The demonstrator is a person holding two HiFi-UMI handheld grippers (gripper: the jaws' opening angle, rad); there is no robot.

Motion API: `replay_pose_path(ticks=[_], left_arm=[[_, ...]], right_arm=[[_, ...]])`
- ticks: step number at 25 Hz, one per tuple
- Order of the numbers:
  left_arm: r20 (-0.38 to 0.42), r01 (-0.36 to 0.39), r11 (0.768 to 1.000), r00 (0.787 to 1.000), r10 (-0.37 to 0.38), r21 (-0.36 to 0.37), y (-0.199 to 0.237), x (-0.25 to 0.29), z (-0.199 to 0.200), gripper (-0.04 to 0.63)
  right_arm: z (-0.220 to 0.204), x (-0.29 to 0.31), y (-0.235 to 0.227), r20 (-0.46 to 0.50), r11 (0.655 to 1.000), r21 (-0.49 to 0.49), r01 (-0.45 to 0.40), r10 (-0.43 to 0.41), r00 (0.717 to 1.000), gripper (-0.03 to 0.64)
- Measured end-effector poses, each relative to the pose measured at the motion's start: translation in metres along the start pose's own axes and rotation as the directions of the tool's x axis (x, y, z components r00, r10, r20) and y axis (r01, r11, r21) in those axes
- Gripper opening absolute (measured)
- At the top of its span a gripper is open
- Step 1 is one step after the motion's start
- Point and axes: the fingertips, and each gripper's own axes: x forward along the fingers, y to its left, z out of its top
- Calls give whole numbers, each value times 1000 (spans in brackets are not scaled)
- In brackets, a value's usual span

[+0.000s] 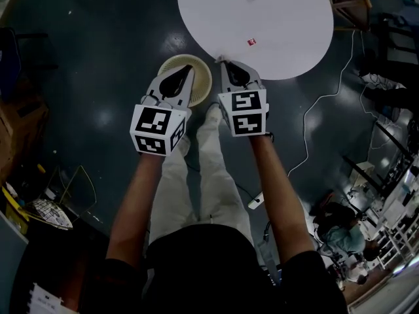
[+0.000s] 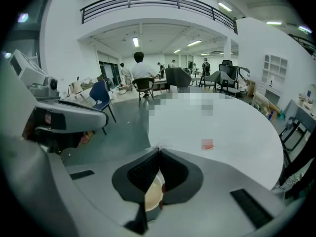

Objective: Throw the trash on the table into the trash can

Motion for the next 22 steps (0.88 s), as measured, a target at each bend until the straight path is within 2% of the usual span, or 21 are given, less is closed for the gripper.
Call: replay_pose_path(ticks=[12, 22], left_arm=[[-16, -80, 994, 997, 79, -78, 56, -46, -64, 15], [-87, -113, 989, 991, 105, -97, 91, -37, -135, 15]], right_arm=[[-49, 36, 86, -68, 995, -19, -96, 94, 993, 21], [-90, 85, 112, -114, 992, -2, -124, 123, 986, 21]])
